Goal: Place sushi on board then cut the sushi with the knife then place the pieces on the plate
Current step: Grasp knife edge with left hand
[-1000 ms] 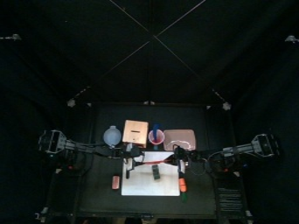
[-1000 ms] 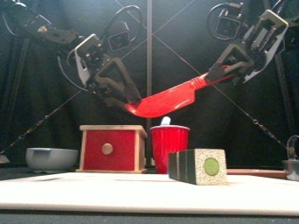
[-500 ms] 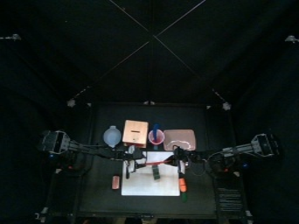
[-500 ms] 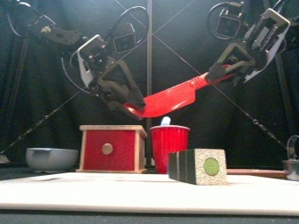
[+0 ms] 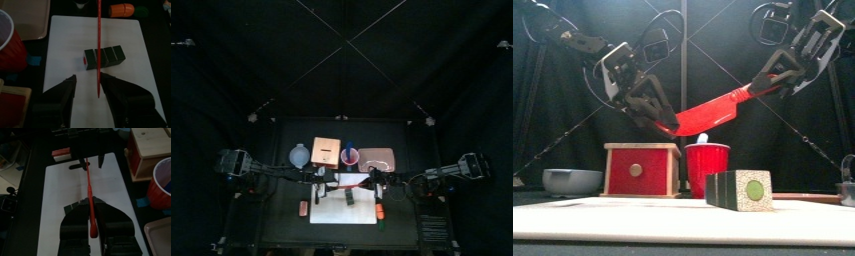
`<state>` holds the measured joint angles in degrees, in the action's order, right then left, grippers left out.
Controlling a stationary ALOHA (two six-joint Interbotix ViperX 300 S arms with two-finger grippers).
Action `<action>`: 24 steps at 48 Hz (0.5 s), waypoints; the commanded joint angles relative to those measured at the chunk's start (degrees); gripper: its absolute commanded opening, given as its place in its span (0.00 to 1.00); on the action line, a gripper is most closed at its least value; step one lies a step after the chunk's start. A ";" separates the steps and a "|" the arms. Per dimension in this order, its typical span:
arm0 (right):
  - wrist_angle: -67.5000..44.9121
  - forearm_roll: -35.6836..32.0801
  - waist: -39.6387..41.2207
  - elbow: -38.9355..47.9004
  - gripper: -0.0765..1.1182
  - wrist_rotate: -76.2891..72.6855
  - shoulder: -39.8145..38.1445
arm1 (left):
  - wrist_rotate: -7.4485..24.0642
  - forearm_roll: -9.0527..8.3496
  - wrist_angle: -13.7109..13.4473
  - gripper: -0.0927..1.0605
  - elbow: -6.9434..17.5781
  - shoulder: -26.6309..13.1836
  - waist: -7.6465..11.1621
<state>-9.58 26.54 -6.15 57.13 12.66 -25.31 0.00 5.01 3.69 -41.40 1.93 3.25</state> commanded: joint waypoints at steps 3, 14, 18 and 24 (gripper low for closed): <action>-0.79 0.09 -0.18 -1.49 0.31 0.09 -0.53 | 0.09 -0.09 0.18 0.65 1.14 0.35 -0.26; -0.79 0.44 -0.35 -1.14 0.31 0.00 -0.35 | 0.18 -0.09 0.09 0.47 1.14 0.35 -0.26; -0.70 1.41 -0.53 -0.70 0.31 0.00 -0.09 | 0.18 0.09 0.00 0.41 1.23 0.26 0.00; 0.09 4.66 -0.53 -0.26 0.31 0.00 0.79 | -0.09 0.18 0.09 0.38 1.41 0.09 0.62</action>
